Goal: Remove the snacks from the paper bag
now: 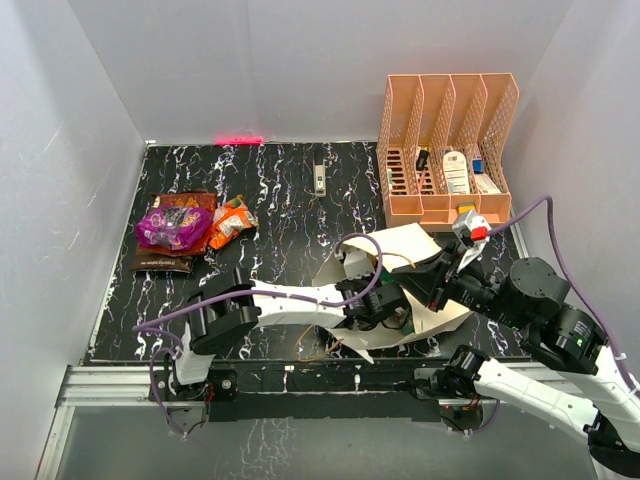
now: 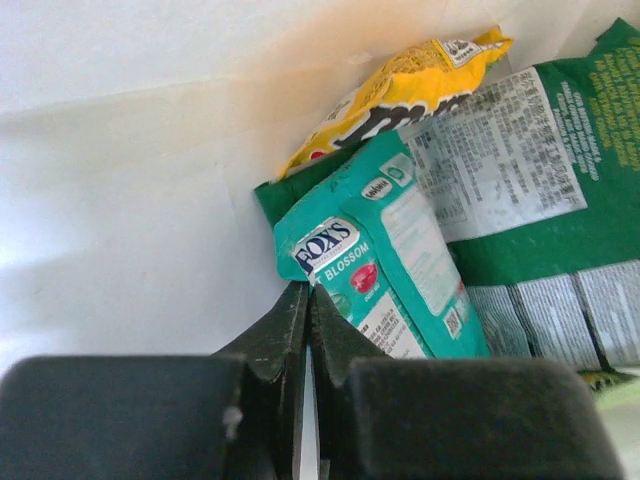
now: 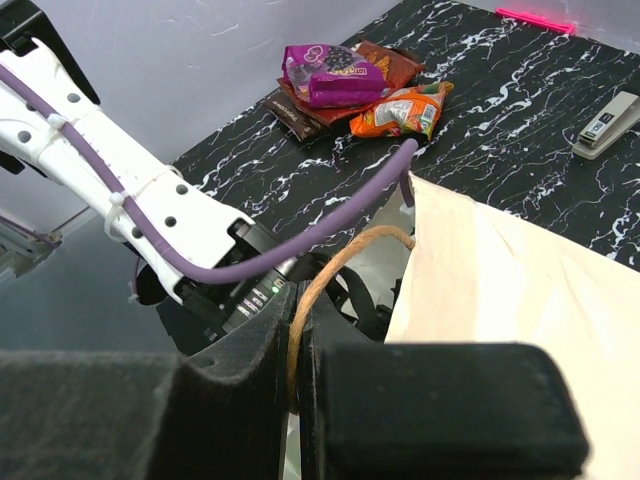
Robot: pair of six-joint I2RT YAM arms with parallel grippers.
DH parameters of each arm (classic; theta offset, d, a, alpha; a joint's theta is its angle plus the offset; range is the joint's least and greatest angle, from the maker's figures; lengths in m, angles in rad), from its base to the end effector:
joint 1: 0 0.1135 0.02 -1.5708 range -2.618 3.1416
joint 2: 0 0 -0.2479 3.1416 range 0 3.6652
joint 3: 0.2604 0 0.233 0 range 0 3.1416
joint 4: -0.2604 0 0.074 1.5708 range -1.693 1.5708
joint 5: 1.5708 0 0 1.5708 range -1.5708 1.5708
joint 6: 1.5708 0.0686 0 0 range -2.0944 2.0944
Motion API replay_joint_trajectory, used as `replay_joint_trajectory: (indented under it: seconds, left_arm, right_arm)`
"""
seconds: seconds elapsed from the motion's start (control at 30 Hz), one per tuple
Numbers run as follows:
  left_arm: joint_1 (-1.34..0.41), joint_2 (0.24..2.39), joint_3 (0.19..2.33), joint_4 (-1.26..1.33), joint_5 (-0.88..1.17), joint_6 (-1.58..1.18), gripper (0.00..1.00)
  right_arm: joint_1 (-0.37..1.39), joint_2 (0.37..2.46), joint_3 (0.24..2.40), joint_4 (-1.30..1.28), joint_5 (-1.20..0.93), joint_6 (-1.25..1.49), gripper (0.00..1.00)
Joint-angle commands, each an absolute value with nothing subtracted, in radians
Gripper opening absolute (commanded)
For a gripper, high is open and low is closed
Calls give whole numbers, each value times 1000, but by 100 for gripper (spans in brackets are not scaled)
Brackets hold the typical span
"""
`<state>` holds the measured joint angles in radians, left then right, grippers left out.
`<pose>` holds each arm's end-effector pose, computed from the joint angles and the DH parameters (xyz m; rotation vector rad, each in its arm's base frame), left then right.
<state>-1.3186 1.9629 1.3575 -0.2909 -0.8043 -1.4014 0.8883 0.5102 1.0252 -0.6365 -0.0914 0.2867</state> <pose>0.1501 -0.3846 0.1688 -0.4135 2.1565 -0.5514 0.0654 0.0903 0.3804 -0.5975 1.6824 0.9433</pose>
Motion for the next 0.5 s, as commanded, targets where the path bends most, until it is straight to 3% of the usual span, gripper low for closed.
replay_joint_trajectory:
  seconds: [0.0, 0.47]
  left_arm:
    - [-1318, 1760, 1289, -328, -762, -1418, 0]
    - [-1346, 1432, 1070, -260, -699, -1310, 0]
  right_arm:
    - [893, 481, 1052, -611, -69, 271, 7]
    - [893, 434, 1010, -611, -31, 244, 7]
